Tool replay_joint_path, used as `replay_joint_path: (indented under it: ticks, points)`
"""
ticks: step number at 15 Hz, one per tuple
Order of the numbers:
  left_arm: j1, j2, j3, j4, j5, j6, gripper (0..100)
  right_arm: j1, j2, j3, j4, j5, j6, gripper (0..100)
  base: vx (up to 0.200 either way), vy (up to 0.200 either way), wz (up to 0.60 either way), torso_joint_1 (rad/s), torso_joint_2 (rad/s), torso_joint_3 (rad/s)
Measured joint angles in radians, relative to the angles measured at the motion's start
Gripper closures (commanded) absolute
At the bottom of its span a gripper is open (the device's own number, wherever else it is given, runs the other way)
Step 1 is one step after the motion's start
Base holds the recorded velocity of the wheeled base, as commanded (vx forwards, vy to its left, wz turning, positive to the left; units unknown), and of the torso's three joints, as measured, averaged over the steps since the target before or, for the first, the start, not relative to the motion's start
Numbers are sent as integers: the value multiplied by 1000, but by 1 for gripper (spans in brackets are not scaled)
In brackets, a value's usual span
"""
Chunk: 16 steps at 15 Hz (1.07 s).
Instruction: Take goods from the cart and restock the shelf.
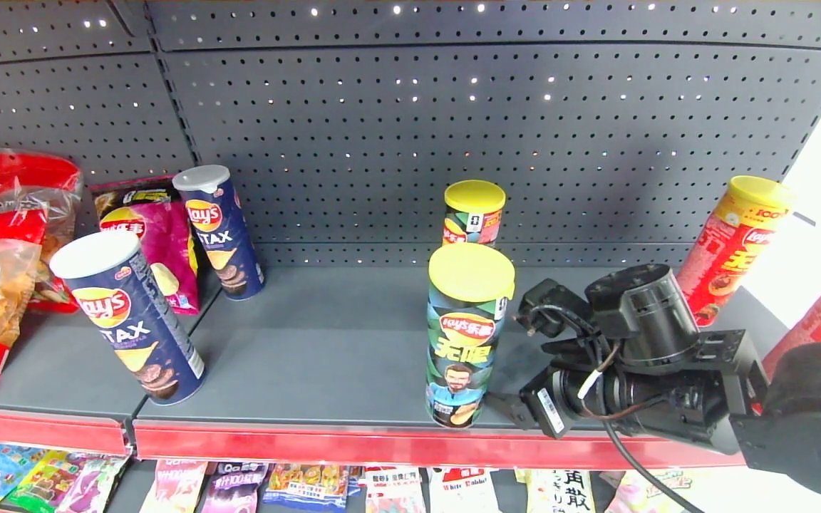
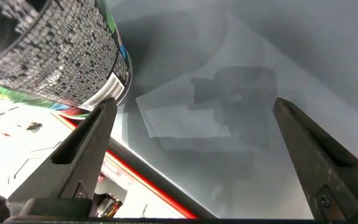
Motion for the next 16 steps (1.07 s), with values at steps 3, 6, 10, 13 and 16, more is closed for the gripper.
replay_joint_path:
  ticks: [3,6,10,13,16]
  points:
    - [0,0,0,0,0,0,0,6,4,-5,0,0,0,0,0,0,0,0,0,0]
    - [0,0,0,0,0,0,0,6,6,-5,0,0,0,0,0,0,0,0,0,0]
    - [0,0,0,0,0,0,0,6,3,3,0,0,7,0,0,0,0,0,0,0]
    - [0,0,0,0,0,2,0,1,-23,20,0,-21,33,0,0,0,0,0,0,0]
    - [0,0,0,0,0,2,0,1,-79,63,0,-30,39,0,0,0,0,0,0,0]
